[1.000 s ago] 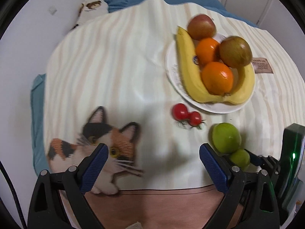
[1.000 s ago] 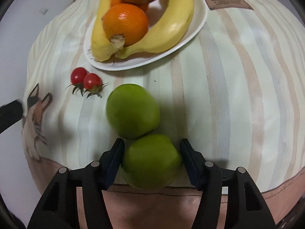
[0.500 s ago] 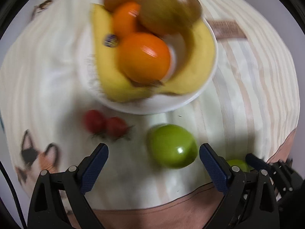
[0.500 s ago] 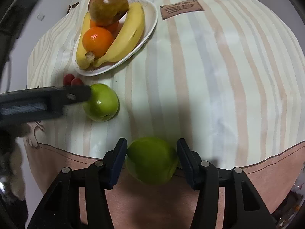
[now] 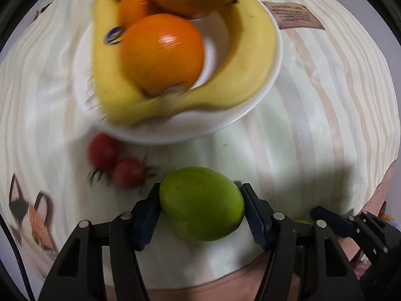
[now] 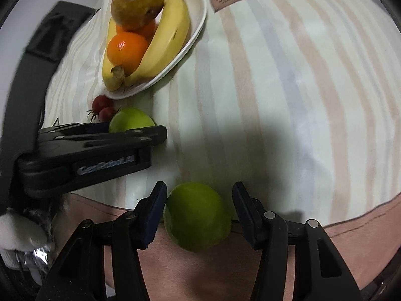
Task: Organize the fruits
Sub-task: 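Grasp a green apple with the right tool while the left tool grasps the other green apple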
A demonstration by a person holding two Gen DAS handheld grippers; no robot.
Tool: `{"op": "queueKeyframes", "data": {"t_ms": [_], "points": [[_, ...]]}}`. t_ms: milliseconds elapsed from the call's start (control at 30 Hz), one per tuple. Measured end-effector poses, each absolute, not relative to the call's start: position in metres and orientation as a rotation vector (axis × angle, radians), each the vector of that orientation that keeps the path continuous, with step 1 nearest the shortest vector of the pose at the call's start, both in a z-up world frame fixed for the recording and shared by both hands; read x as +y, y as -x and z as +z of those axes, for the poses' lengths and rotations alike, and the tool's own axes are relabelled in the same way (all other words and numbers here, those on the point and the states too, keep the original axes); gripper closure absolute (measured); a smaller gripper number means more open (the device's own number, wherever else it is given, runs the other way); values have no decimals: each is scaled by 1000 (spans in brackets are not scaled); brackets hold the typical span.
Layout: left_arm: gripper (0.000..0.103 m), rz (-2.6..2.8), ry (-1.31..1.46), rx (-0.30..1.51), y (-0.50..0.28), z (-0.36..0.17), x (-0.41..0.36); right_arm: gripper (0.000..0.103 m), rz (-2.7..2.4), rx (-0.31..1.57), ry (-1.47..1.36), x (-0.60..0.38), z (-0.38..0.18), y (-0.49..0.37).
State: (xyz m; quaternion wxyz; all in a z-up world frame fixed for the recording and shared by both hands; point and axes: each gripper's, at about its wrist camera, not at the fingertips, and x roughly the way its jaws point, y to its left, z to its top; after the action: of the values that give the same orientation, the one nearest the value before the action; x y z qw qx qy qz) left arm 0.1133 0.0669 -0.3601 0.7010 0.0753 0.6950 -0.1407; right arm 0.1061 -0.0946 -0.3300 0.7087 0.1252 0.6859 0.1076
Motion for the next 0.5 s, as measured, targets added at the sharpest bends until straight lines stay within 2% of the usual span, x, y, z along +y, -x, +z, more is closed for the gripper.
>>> {"op": "queueKeyframes", "data": {"t_ms": [267,500], "points": [[44,-240,-92,1570,-47,-335,128,46,316,1575,-279,-76,-340,-101],[44,-179,-17,1650,-2,-360,166,46,345,1610,-240,-71,-347,-81]]}}
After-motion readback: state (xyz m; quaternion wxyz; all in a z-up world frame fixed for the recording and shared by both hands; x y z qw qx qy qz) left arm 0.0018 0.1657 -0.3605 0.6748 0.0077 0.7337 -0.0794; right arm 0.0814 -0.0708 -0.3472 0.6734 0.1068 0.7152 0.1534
